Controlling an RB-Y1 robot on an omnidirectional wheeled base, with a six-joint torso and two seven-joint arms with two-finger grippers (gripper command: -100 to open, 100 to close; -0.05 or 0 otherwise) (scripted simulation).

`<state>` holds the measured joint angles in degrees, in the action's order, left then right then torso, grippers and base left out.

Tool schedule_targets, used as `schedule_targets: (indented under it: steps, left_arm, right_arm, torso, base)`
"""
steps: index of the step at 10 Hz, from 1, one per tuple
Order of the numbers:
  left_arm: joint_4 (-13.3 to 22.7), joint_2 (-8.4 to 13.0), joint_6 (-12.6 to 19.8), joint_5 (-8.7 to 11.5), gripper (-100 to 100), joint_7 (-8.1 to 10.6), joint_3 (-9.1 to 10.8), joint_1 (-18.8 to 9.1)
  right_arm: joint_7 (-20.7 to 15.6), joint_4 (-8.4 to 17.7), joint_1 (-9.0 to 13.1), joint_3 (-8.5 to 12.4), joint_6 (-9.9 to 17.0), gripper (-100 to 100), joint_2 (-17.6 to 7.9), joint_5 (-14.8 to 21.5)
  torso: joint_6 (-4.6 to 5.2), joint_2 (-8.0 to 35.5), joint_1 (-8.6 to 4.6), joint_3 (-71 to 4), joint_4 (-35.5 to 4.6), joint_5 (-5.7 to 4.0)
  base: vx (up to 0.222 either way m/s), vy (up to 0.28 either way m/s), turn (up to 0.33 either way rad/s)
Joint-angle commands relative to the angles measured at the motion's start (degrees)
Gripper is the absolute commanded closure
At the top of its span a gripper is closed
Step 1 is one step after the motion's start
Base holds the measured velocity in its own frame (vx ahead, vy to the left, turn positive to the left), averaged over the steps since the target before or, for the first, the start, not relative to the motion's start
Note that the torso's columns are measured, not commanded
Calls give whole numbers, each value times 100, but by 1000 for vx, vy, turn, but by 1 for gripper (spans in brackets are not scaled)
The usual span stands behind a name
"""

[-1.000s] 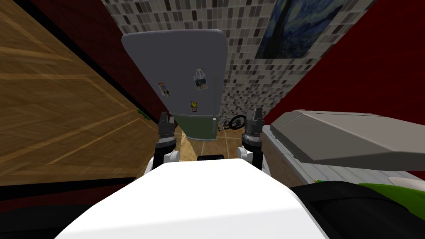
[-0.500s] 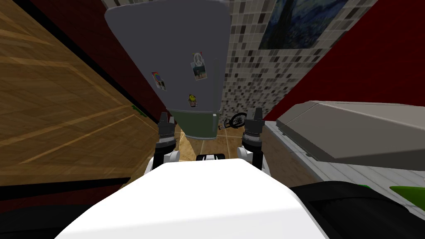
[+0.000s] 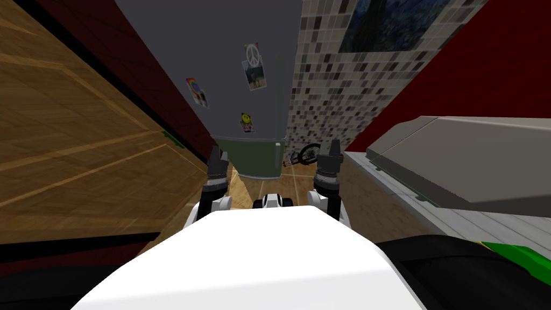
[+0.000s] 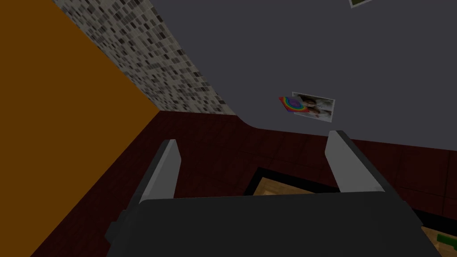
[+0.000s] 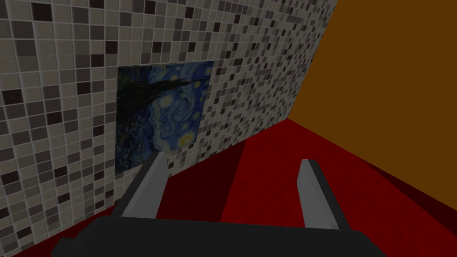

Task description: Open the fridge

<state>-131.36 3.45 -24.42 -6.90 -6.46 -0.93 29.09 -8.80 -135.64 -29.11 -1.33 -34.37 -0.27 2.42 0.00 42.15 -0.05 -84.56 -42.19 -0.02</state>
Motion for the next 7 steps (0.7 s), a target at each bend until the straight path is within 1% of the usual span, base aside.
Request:
schedule_targets:
  steps: [1,2,3,5,7]
  left_arm:
    - [176,284,-101,-2,-100,-6,-9,-52]
    - [355,423,-199,-2,-100,-12,-16,-107]
    - [454,472,-253,-3,-100,-15,-20,-138]
    - [663,539,-366,-4,-100,-23,-28,-202]
    - [872,575,-480,-5,-100,-30,-36,-267]
  right_arm:
    - [0,0,0,0,0,0,0,0]
    - [0,0,0,0,0,0,0,0]
    - [0,0,0,0,0,0,0,0]
    - [0,0,-1,0,0,0,0,0]
    - [0,0,0,0,0,0,0,0]
  torso:
    - [0,6,-2,-4,-5,0]
    - [0,12,1,-2,-8,0]
    - [0,4,-4,-6,-7,-1]
    - [0,6,2,-7,-6,0]
    - [0,26,5,6,-12,1]
  base:
    - [37,-52,-12]
    - [75,-79,-39]
    - [111,-84,-23]
    - [94,-91,-19]
    - [59,-91,-23]
